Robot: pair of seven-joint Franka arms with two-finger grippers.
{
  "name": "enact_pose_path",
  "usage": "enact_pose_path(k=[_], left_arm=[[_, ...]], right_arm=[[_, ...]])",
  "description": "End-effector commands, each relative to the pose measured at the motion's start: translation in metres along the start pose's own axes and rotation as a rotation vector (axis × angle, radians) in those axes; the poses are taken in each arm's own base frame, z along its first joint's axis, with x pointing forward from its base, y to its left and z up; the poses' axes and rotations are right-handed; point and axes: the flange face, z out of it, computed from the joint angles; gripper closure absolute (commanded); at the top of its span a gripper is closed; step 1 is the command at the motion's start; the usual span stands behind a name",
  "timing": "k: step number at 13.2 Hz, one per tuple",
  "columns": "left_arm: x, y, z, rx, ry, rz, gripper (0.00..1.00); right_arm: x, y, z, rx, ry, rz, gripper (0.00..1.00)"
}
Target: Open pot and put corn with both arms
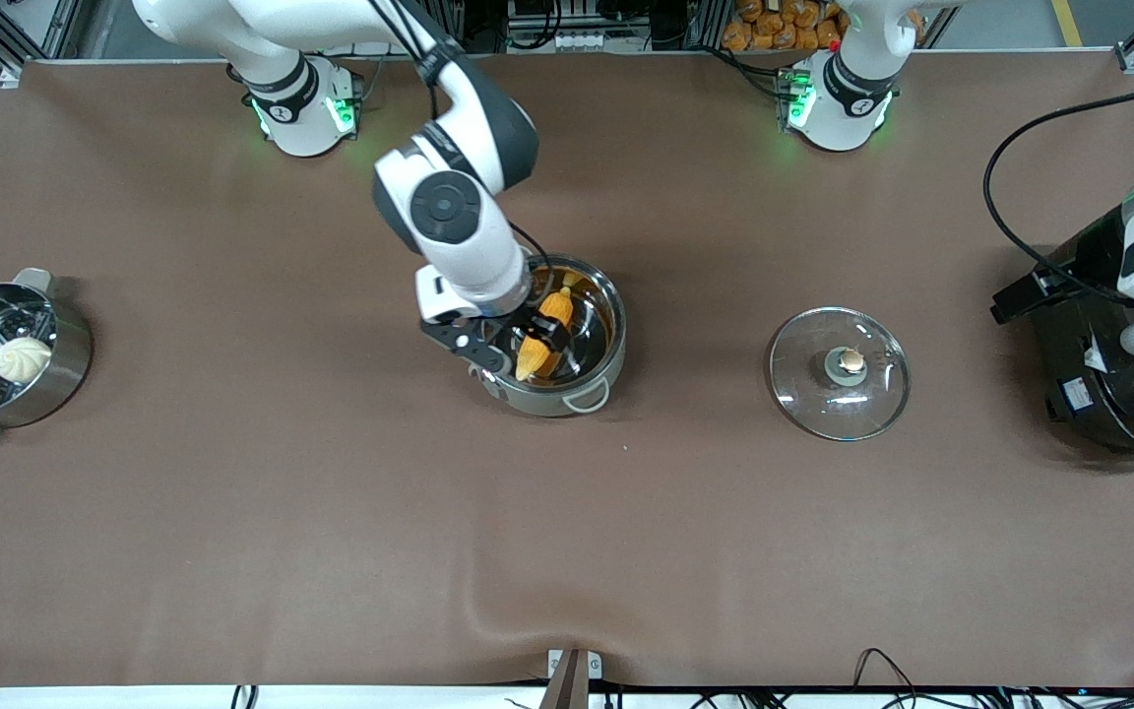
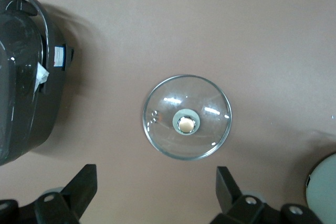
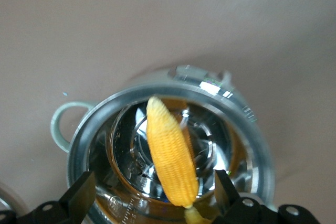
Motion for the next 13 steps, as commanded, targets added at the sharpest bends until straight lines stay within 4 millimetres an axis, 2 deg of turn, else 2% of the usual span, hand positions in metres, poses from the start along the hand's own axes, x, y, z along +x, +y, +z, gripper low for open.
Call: enact_pose_path(k=[1,3,6,8,10,13], left_arm=[[-0.018,-0.004,-0.022,-0.012,0.007,0.061,0.0],[-0.022,-0.006,-0.026,-0.006,-0.005,0.119,0.0],[-0.024,-0.001,-0.028,-0.007,0.001,0.163,0.0],[-0.024,0.002,-0.039,-0.014,0.012,0.167,0.0],[-0.027,0.004,-0.045,-0.024,0.004,0.17,0.0],[-0.027,0.003,-0.049,-0.038,-0.003,0.168,0.0]], right_arm=[[0.046,0.061,-0.104,0.005,-0.043,-0.019,0.0],[0.075,0.118,-0.17,-0.016,-0.065,-0.104,0.0],[0.116,0.201,-0.241,-0.067,-0.05,-0.266,0.0],[0.135,0.244,-0.269,-0.146,0.013,-0.416,0.0],[0.155,0.286,-0.293,-0.149,0.042,-0.473,0.0],[0.178,0.334,-0.312,-0.131,0.057,-0.522,0.0]])
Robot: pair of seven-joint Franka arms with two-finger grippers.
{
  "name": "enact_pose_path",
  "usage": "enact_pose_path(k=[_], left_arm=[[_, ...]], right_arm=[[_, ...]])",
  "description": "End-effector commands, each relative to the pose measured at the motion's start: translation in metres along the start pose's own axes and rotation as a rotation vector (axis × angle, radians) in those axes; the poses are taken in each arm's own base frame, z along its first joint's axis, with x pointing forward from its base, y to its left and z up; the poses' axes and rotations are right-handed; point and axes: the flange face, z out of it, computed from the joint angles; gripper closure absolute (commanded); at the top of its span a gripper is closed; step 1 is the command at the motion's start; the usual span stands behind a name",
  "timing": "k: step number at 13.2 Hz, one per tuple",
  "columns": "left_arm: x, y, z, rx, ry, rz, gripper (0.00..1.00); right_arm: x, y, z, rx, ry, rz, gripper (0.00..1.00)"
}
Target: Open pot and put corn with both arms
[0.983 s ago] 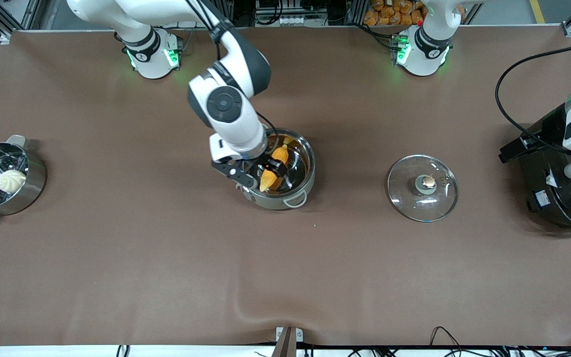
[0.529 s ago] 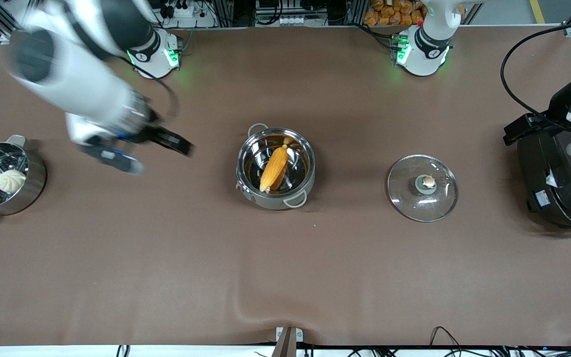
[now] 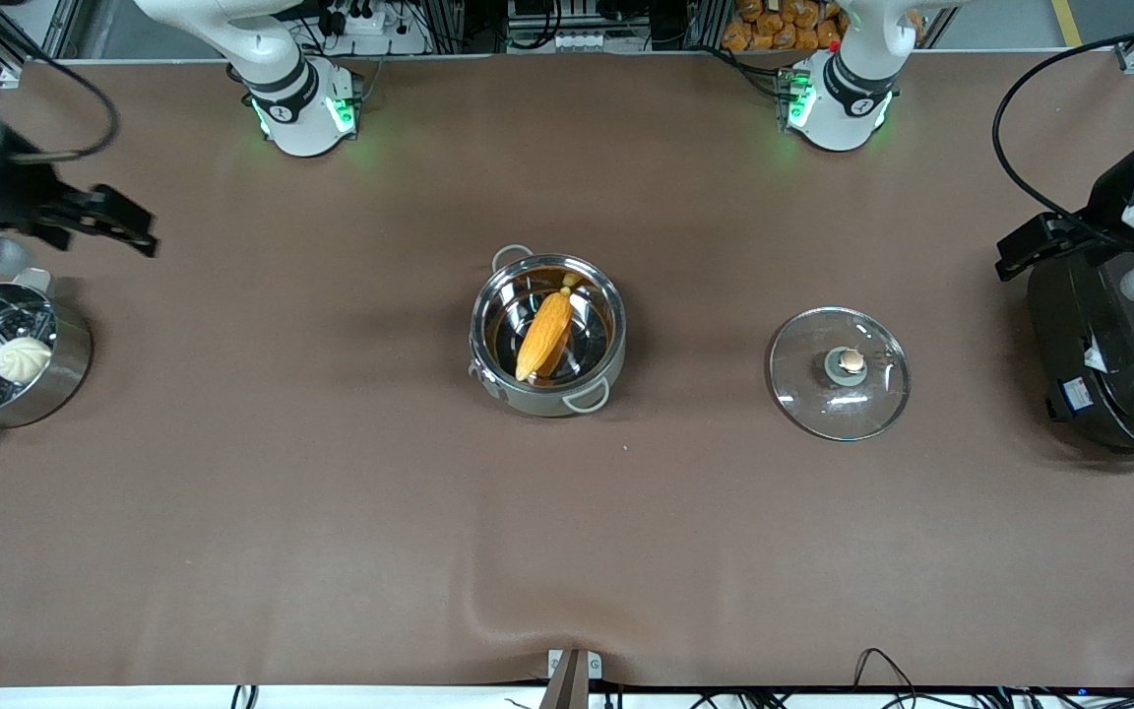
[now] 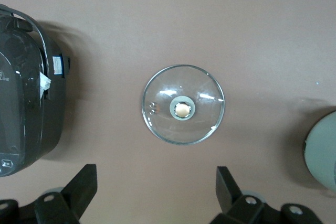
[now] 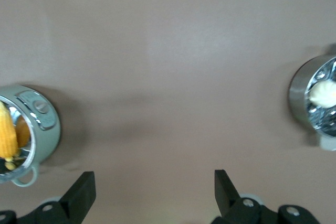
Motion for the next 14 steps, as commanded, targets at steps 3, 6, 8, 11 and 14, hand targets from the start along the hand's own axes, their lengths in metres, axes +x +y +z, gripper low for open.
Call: enact_pose_path(k=[3,6,8,11,14], left_arm=[[-0.005,-0.003,-0.009,-0.016,-0.02,0.017,0.0],[-0.008,-0.002,-0.009,-0.01,-0.031,0.021,0.0],[-0.008,-0.001,-0.007,-0.008,-0.035,0.059,0.0],[-0.01,-0.003,-0.007,-0.006,-0.047,0.094,0.0],[-0.011,-0.002,-0.008,-0.006,-0.046,0.084,0.0]], right_arm=[[-0.022,0.063,-0.02,0.021,0.039,-0.001,0.0],[-0.022,0.072,-0.003,0.024,0.023,0.003,0.0],[-0.024,0.072,0.012,0.026,-0.019,0.006,0.0],[-0.027,0.069,0.028,0.071,-0.085,0.015,0.0],[-0.031,0.067,0.037,0.071,-0.13,0.014,0.0]])
